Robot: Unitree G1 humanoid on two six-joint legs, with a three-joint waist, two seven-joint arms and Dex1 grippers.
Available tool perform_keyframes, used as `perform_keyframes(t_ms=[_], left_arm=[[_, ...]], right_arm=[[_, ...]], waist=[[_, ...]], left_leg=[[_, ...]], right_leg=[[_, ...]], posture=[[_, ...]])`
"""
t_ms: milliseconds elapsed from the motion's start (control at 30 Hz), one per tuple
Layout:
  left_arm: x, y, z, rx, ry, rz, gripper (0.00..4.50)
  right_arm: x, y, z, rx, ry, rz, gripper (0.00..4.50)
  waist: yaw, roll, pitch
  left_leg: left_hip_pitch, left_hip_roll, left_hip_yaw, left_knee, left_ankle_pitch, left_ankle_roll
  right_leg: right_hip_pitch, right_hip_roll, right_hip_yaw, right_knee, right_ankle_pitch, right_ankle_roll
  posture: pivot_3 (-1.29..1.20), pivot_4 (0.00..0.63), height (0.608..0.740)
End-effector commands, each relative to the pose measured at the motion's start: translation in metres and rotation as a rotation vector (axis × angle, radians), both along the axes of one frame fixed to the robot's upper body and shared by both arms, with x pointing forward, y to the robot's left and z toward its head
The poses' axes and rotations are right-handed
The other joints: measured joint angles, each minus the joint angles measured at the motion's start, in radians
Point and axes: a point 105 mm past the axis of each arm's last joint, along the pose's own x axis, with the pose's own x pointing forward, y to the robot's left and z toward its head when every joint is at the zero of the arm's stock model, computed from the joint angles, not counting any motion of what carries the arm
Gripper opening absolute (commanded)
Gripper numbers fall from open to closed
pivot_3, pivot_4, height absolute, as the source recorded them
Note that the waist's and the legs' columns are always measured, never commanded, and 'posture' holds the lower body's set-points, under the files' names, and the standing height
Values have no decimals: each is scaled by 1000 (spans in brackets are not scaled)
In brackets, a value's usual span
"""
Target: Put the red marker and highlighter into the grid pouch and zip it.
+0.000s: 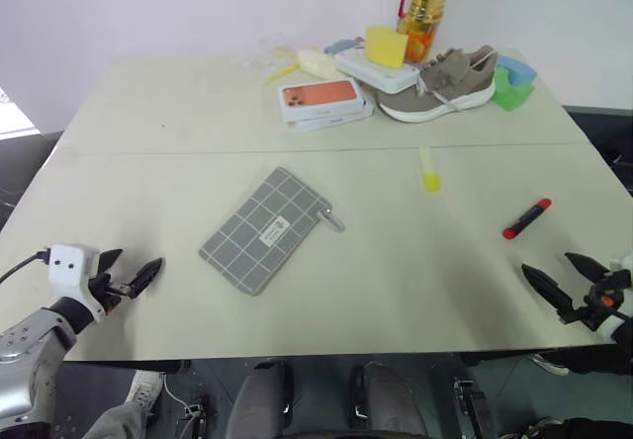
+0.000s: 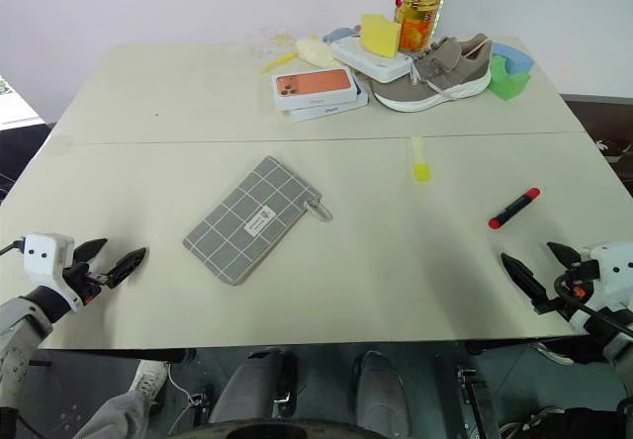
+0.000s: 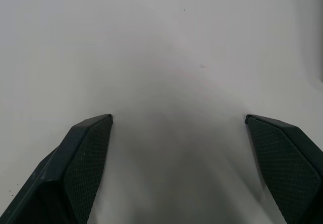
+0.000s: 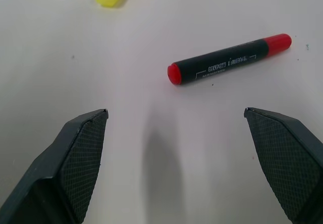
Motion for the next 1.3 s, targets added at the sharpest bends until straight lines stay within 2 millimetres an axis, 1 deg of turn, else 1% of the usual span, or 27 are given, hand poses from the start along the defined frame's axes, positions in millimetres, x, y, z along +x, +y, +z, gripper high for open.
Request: perform_keyframes(t_ms=[33,133,167,233,300,333,467,533,633,700,733,767,800,867,900,933,967,1000,1100,1167,1233,1300], left_arm=[[2,-3,13,11,-55,-13,4453],[4,-6,19,-31,-80,-8,4453],[4,-6,18,-25,-76,-2,4453],[4,-5,16,-25,-75,12,4453],[5,-9,16,-37,-88,14,4453],[7,-11,16,-38,-96,11,4453],[13,-16,21,-85,-147,23,4453],[14,-18,21,-97,-157,22,4453],[15,-24,20,-94,-164,5,4453],[17,-26,20,-100,-171,1,4500],[17,-27,20,-102,-175,-1,4500],[18,-28,20,-103,-177,-4,4500],[18,-29,20,-98,-176,-11,4500],[18,-32,19,-85,-174,-26,4500],[17,-33,19,-86,-174,-27,4500],[16,-33,18,-85,-174,-29,4500],[15,-34,18,-85,-174,-30,4500],[15,-34,18,-82,-173,-28,4500],[11,-37,17,-72,-165,-47,4500],[8,-37,18,-68,-166,-54,4500],[4,-36,20,-65,-172,-51,4500],[0,-36,22,-56,-174,-56,4500]], right_arm=[[2,2,13,-39,-29,18,4500],[5,5,15,-39,-34,24,4500],[8,7,18,-37,-45,29,4500],[16,15,28,-29,-78,51,4500],[23,27,34,-5,-97,80,4500],[27,35,35,2,-97,99,4500],[45,81,48,18,-137,223,4500],[52,106,57,46,-167,292,4500],[63,139,64,78,-184,384,4500],[77,160,66,109,-178,425,3989],[84,171,63,104,-165,446,3761],[90,179,61,95,-154,459,3196],[97,187,58,90,-140,463,2843],[107,205,54,97,-130,490,1700],[112,217,52,100,-123,513,1144],[117,231,48,93,-114,536,781],[121,240,45,85,-108,550,242],[124,250,42,82,-101,562,50],[137,276,33,46,-76,574,50],[144,287,28,33,-65,576,50],[151,299,21,59,-27,577,50],[157,304,11,66,25,558,50]], waist=[[0,0,0],[0,0,0],[0,0,0],[-2,0,0],[-3,1,0],[-3,1,0],[-1,0,0],[-1,0,0],[-1,0,0],[-2,-1,0],[-2,-1,1],[-3,-1,0],[-3,-1,0],[-2,-1,0],[-2,-1,0],[-3,-1,0],[-4,-1,0],[-5,-1,1],[-7,-1,1],[-8,-1,0],[-8,-1,0],[-9,-1,0]], left_leg=[[0,0,0,0,0,0],[0,0,0,0,0,0],[0,0,0,0,0,0],[0,0,0,0,0,0],[0,1,0,0,0,0],[0,1,0,0,0,0],[0,1,1,0,0,0],[0,1,1,0,0,0],[0,1,1,0,0,0],[-1,1,0,0,0,0],[-1,1,1,0,0,0],[-1,1,1,0,0,0],[-1,1,1,0,0,0],[-1,1,1,0,0,0],[-1,0,1,0,0,0],[-2,0,1,0,0,0],[-2,0,2,0,0,0],[-2,0,2,0,0,0],[-2,0,2,0,0,0],[-2,0,3,0,0,0],[-2,0,3,0,0,0],[-2,0,3,0,0,0]], right_leg=[[0,0,0,0,0,0],[0,0,0,0,0,0],[0,0,0,0,0,0],[0,0,0,0,0,0],[-1,0,0,0,1,0],[-1,1,0,0,1,0],[-1,1,0,0,1,1],[-1,1,0,0,1,1],[-1,1,0,0,1,1],[-1,1,0,0,1,1],[-1,2,0,0,2,1],[-2,2,0,1,2,0],[-2,2,0,1,2,0],[-3,2,0,1,2,0],[-3,2,0,1,2,0],[-3,2,0,2,2,0],[-3,2,0,2,2,0],[-4,2,0,2,2,0],[-5,3,0,3,2,1],[-5,3,0,3,2,1],[-5,3,0,3,2,1],[-5,3,0,3,2,1]], posture=[[0,150,740],[0,150,740],[0,150,740],[0,150,740],[0,150,740],[0,150,740],[0,150,740],[0,150,740],[0,150,740],[0,150,740],[0,150,740],[0,150,740],[0,150,740],[0,150,740],[0,150,740],[0,150,740],[0,150,740],[0,150,740],[0,150,740],[0,150,740],[0,150,740],[0,150,740]])
